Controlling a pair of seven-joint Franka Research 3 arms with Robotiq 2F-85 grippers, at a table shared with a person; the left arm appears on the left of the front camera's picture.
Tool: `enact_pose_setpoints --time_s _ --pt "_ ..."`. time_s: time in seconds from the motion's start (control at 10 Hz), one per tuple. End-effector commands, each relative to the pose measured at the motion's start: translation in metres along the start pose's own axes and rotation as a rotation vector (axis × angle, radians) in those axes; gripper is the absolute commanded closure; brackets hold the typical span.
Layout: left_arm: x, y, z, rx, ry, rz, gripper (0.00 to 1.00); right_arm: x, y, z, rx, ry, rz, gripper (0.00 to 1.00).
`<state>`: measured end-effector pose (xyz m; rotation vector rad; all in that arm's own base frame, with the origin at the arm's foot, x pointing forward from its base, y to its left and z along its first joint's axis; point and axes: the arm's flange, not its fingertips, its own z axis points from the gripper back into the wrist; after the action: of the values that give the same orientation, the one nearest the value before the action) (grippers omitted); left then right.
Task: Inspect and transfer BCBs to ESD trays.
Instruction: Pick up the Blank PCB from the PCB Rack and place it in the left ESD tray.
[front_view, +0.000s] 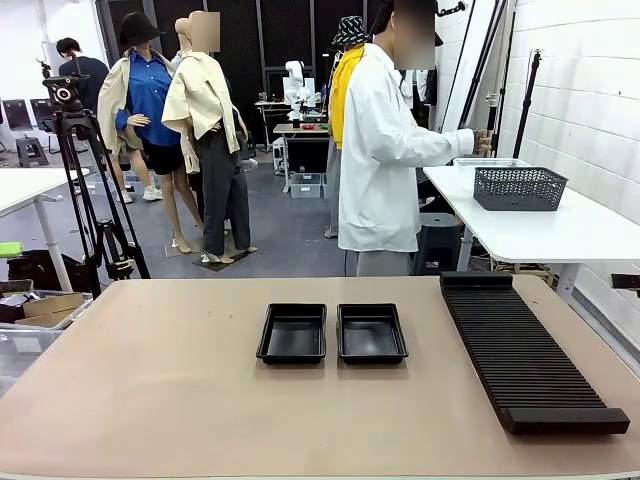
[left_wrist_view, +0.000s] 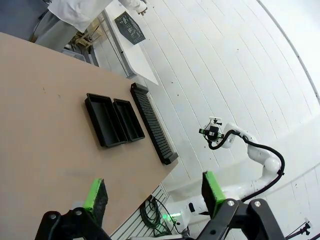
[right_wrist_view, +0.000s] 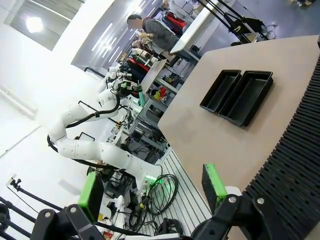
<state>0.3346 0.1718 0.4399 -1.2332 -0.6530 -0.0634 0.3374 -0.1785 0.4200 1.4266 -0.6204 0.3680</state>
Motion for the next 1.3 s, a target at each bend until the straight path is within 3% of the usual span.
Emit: enact_pose_setpoints --time_s 0.0,1.2 --pt "-0.0007 -0.0013 0.0009 -0.007 0.000 0.006 0.00 -0.0015 0.0000 -0.0002 0.008 -0.006 0.001 0.00" --pt "-0.0007 -0.0013 0.0009 -0.007 0.000 0.006 0.00 -0.0015 0.0000 -0.0002 0.008 -0.006 0.001 0.00"
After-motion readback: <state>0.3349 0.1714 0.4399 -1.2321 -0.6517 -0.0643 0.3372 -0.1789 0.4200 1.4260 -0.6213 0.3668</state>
